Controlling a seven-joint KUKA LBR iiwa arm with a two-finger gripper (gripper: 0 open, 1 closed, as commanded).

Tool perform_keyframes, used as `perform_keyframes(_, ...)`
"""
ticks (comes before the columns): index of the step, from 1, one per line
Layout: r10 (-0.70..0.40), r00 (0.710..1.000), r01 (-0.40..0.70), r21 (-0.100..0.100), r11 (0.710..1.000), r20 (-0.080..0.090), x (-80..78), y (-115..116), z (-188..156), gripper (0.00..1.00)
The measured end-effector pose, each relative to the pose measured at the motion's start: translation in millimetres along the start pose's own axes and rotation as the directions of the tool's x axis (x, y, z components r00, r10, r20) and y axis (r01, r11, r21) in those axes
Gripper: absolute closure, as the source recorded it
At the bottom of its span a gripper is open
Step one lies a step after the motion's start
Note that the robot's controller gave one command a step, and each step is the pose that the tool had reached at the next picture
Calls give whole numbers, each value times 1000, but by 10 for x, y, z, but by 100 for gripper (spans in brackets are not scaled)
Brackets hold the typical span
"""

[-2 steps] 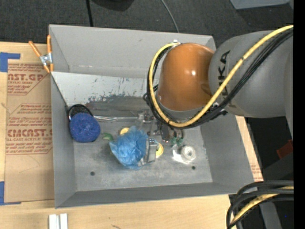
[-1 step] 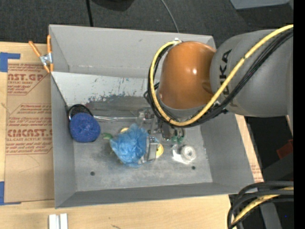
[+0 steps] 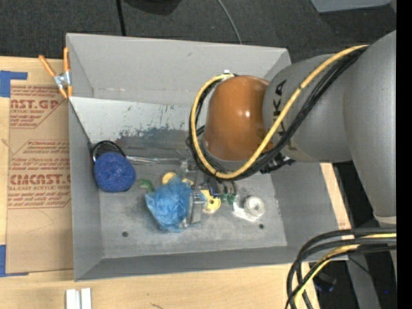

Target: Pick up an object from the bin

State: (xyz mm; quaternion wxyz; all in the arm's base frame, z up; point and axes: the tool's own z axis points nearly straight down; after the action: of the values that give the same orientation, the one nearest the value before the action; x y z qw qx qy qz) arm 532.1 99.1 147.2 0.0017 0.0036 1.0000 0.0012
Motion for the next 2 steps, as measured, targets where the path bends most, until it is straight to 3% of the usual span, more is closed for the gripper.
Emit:
perform_keyframes(1,16,1000,-16,2,1000,-10,14,-24,538,0)
perform_keyframes(2,73,997,-73,0,997,-2,48,113,441,0)
